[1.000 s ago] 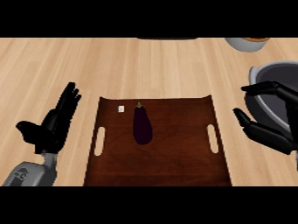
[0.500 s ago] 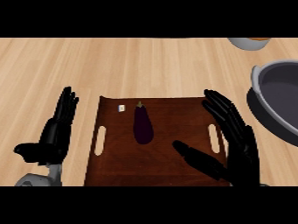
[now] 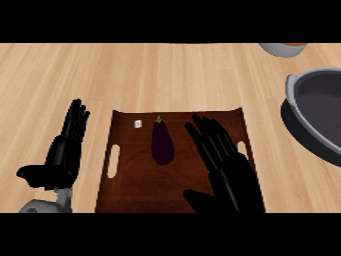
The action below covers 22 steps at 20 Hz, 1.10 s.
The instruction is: Pick the eggplant from the tray and place it in the pot
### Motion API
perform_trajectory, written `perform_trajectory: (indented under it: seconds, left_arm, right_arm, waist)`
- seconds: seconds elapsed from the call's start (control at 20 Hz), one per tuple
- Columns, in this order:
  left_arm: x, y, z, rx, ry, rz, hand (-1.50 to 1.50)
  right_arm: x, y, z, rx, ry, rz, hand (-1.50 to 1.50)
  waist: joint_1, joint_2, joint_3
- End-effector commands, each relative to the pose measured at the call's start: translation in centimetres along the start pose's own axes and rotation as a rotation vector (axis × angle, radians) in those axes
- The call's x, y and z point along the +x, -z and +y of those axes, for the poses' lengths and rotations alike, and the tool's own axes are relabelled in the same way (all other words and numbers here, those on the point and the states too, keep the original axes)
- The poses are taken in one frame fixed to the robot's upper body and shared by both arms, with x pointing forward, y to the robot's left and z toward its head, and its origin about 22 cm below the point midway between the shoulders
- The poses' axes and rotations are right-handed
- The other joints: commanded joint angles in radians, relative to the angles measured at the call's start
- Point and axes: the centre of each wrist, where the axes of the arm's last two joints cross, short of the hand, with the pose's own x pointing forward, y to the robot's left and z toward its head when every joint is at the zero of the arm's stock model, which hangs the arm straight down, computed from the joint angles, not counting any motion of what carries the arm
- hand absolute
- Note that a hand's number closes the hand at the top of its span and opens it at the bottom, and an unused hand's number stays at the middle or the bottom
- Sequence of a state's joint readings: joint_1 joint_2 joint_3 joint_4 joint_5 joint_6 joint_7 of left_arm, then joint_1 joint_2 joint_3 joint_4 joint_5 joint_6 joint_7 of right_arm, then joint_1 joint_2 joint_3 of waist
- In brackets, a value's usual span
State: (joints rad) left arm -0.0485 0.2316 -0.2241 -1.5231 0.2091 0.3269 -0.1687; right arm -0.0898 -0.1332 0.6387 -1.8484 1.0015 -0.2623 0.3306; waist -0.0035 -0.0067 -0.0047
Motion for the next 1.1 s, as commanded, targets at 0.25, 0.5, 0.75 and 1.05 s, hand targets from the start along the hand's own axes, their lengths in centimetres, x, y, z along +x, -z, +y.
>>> perform_trajectory:
  seconds: [0.25,0.5,0.75,1.05]
  left_arm:
    - [0.3,-0.1,-1.1,-0.006,-0.008,-0.01,0.0]
    - [1.3,-0.2,0.1,-0.011,-0.003,-0.02,0.0]
    - [1.3,0.6,-1.5,-0.009,0.004,-0.018,0.0]
    - [0.4,-1.3,-1.0,-0.002,0.011,-0.011,0.0]
  right_arm:
    - [6.1,2.5,2.4,0.277,-0.244,0.249,-1.5]
    - [5.6,4.6,4.3,0.328,-0.213,0.295,-1.5]
    - [4.8,6.5,6.8,0.381,-0.296,0.398,-1.5]
    - [5.9,4.8,7.8,0.442,-0.268,0.415,-1.5]
  waist:
    - [0.016,0.006,0.003]
    - [0.012,0.007,0.005]
    - [0.018,0.01,0.005]
    - [0.012,0.007,0.005]
